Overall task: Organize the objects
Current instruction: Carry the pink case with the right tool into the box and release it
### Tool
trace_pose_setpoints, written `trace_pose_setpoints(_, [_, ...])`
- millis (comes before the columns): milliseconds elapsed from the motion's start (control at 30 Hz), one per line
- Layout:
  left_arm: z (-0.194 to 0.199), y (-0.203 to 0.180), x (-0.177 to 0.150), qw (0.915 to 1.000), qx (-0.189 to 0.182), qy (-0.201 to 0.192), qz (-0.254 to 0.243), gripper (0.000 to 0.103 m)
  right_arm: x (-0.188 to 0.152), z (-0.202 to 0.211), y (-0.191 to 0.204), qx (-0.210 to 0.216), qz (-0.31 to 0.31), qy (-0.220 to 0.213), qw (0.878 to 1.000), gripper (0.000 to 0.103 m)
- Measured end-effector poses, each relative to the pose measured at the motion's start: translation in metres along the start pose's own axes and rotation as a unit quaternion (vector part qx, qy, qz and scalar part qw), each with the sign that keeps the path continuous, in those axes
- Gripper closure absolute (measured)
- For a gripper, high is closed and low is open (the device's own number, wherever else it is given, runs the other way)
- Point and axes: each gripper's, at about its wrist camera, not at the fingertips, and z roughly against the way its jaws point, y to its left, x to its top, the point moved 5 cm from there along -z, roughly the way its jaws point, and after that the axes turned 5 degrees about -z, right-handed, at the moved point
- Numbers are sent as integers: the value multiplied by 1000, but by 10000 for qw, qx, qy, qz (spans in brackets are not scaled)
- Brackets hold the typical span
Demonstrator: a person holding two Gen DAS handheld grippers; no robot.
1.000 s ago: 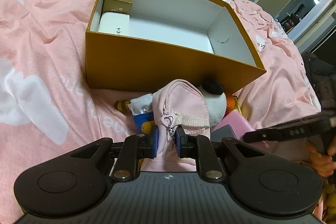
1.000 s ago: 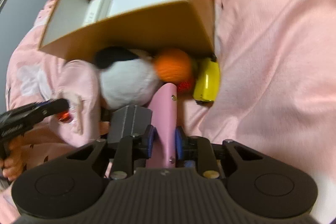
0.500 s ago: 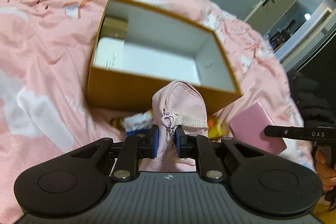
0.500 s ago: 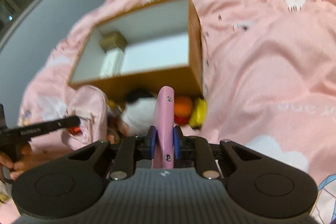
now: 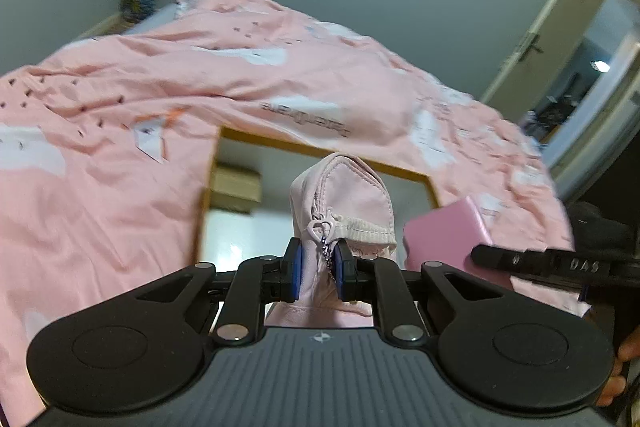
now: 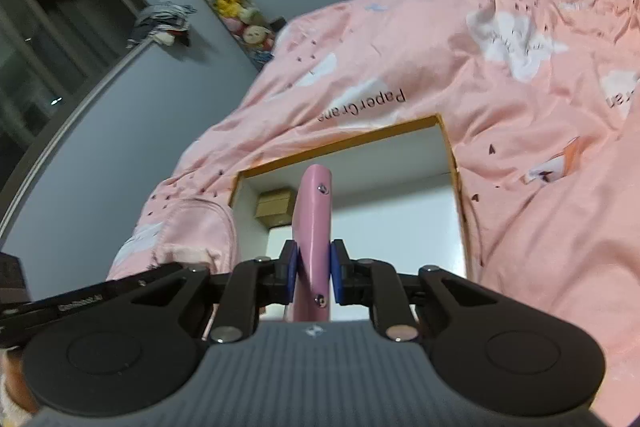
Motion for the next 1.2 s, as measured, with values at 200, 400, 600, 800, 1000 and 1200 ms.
trace_pose_setpoints(200, [-38,24,15,9993,343,119,-28,85,9,-88,-14,-218,-330,437,9983,85])
trace_pose_setpoints(400, [-56,37,20,9986,449,217,-163,85,19,-152,-13,-114,-541,659,9963,85])
trace_pose_setpoints(600, [-64,46,22,9984,483,197,-206,85,23,-190,-8,-67,-508,842,9951,85])
trace_pose_setpoints(800, [-66,49,25,9989,387,142,-236,85,14,-208,-25,-112,-746,1383,9875,83])
trace_pose_setpoints(1000, [-75,52,23,9992,282,200,-178,85,18,-223,-34,-388,-598,1508,9860,78])
trace_pose_setpoints(1200, [-77,55,21,9992,292,238,-151,85,21,-237,-29,-472,-560,1464,9865,76])
